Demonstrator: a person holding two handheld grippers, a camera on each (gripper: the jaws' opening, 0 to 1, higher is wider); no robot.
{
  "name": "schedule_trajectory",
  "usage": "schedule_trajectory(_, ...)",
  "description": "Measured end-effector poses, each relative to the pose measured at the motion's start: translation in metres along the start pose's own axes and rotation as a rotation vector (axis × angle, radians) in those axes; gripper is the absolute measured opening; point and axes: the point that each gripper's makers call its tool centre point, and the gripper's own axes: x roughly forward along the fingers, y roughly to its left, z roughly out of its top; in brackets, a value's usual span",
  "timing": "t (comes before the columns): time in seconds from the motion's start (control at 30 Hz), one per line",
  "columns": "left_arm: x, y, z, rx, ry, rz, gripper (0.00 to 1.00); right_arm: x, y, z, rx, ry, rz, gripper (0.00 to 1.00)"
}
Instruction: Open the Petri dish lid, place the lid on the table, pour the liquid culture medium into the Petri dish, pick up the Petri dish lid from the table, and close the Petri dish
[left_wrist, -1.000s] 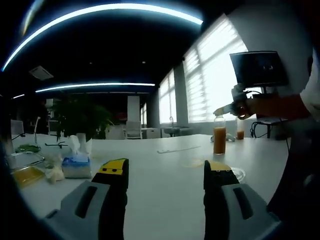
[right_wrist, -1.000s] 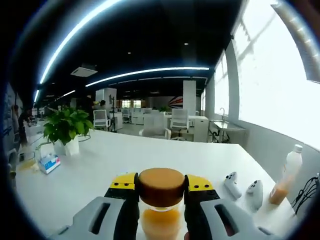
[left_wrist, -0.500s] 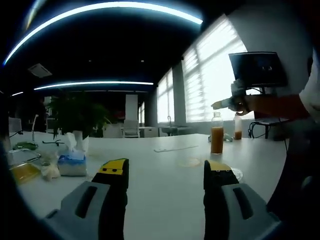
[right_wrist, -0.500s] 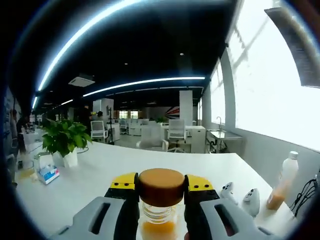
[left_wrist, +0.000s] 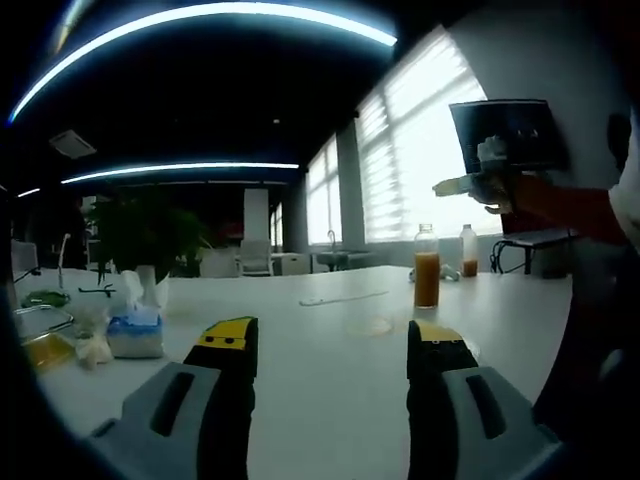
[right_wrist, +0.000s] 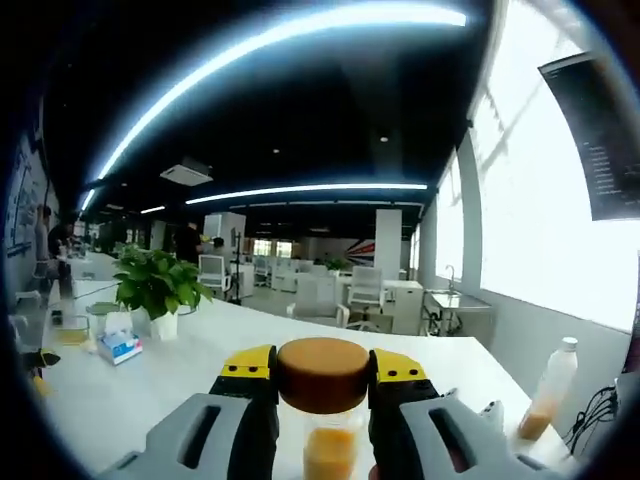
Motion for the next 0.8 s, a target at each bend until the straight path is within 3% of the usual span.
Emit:
schedule_trajectory(0.4, 0.004, -0.011, 0.016, 0.014, -0.036, -0.026, 0.51, -0.059, 0.007, -0.014, 0.016, -0.019, 0.012, 0.3)
schedule_trajectory(0.6, 0.007, -0.017, 0.014, 0.005, -0.036, -0.038, 0.51, -0.083, 0.012, -0.018, 0.016, -0.05, -0.015, 0.3)
schedule_trajectory(0.8, 0.008, -0.02, 0.012, -0.003, -0.033, -0.048, 0.51, -0.099, 0.023, -0.039, 0.055, -0.056, -0.017, 0.3)
